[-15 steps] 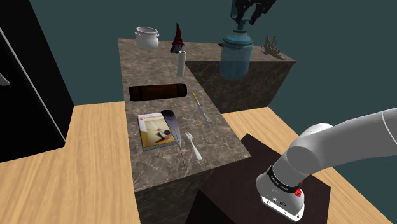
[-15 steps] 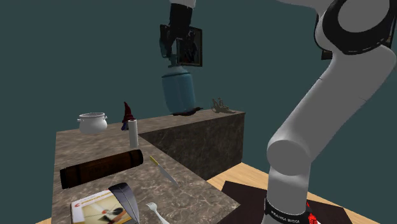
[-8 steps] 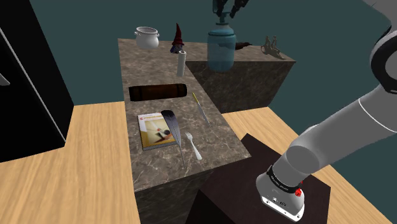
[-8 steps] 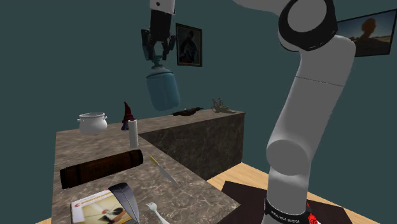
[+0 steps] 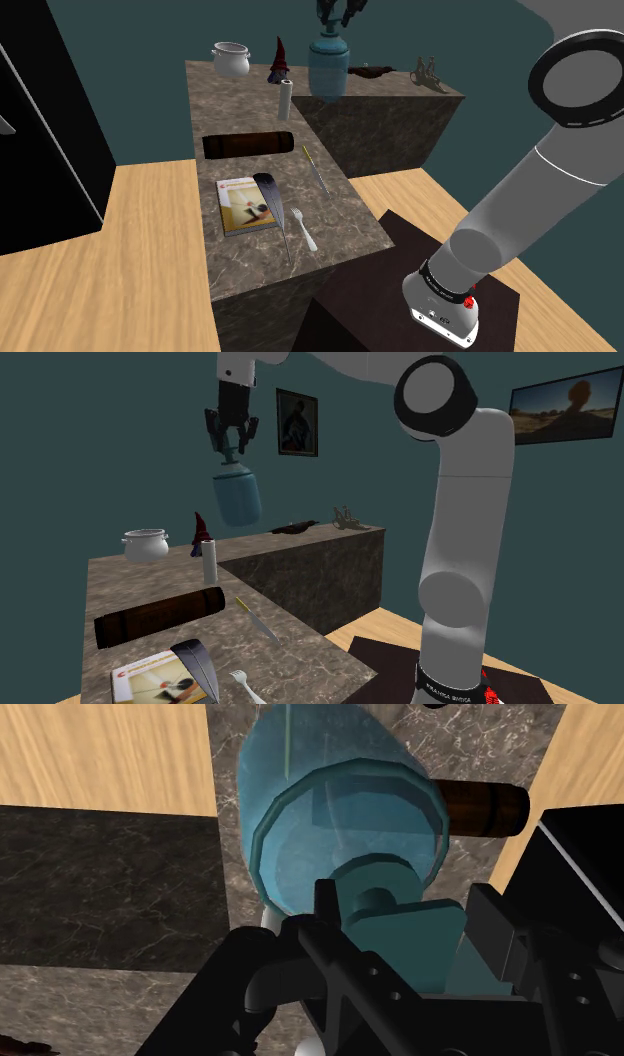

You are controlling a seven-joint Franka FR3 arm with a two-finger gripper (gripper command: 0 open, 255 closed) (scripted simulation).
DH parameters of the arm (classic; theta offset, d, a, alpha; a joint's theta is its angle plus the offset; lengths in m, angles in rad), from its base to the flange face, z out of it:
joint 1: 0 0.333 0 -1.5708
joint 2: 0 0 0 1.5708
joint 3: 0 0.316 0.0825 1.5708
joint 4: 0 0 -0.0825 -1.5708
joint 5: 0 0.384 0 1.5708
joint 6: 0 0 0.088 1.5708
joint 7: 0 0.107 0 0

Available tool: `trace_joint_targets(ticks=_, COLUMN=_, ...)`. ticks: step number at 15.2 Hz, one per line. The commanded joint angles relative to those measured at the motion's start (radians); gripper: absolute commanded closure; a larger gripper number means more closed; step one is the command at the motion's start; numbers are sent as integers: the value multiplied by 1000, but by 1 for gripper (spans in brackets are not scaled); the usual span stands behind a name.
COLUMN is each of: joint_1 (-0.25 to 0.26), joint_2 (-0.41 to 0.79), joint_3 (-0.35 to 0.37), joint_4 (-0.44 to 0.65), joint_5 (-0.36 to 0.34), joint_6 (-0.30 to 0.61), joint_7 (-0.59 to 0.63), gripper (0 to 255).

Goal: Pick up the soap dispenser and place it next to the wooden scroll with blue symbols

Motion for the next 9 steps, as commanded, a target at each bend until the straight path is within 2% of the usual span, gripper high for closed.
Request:
trace_joint_targets(ticks=1, joint_1=-1, joint_2=-15, joint_3=-1, joint_4=-47, joint_5=3, joint_6=33, joint_7=3, gripper=255)
trace_joint_targets(ticks=9, joint_1=-4, joint_2=-76, joint_3=-8, joint_4=-232, joint_5=14, joint_6=160, joint_7=7, gripper=255)
